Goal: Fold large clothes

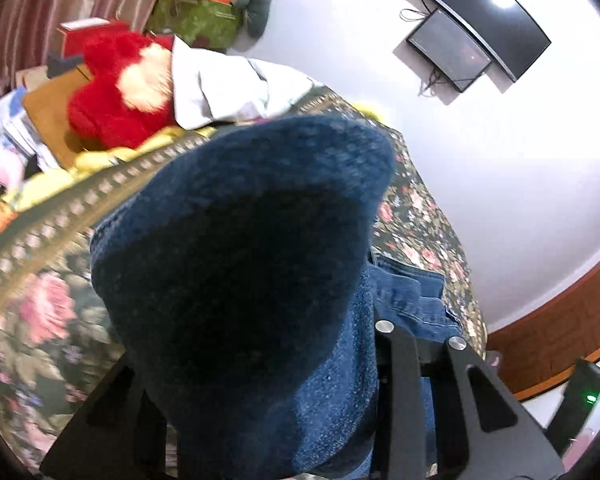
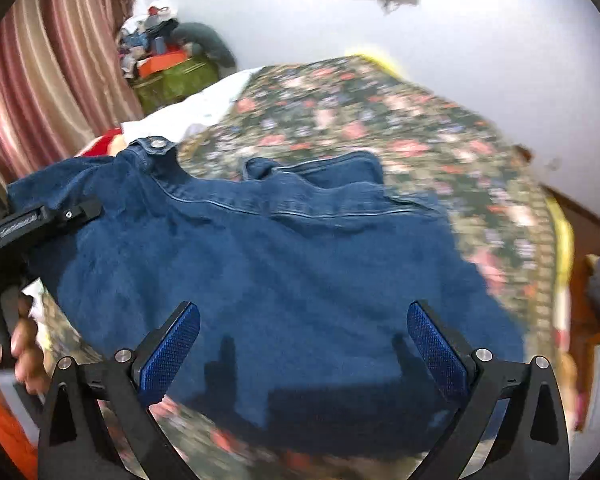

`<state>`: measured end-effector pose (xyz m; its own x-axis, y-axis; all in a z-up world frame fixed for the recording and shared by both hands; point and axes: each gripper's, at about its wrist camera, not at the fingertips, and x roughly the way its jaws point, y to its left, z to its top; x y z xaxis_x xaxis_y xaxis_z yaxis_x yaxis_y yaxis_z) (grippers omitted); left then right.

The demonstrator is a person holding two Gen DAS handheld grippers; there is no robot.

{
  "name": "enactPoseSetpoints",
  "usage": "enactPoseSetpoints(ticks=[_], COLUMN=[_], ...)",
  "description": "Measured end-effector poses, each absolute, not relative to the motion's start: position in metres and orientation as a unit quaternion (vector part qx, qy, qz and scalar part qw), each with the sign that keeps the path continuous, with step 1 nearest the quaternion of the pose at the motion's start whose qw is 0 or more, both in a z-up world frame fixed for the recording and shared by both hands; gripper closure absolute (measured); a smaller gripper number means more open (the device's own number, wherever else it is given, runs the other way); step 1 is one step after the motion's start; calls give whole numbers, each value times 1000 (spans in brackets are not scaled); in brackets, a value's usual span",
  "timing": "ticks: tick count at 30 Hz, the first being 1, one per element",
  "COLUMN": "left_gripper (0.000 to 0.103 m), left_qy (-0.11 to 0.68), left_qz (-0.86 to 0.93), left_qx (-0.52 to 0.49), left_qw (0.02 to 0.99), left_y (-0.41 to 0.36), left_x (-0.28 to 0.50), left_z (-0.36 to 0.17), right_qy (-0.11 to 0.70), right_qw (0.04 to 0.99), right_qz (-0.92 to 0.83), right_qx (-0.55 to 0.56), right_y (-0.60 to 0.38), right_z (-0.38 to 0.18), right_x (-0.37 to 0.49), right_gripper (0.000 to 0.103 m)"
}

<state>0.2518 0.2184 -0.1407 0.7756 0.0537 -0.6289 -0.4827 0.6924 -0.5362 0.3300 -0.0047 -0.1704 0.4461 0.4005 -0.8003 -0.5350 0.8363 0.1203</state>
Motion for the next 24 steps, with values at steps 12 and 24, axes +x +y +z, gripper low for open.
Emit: enactPoseSetpoints(ticks=[12,24], left_gripper=[70,70], left_qy=[321,292], left_qz=[186,105], left_qx=[-310,-180], left_qw=[876,933], left_y=[226,88], left_x=[253,332], left_z=[-150,-83], right_qy=[490,402], right_qw=[789,892], right_qz=[338,201], right_qx=[-150,-48], right_y=[62,-159], right_z=[-221,-116], right_x=[304,287], right_gripper=[2,2])
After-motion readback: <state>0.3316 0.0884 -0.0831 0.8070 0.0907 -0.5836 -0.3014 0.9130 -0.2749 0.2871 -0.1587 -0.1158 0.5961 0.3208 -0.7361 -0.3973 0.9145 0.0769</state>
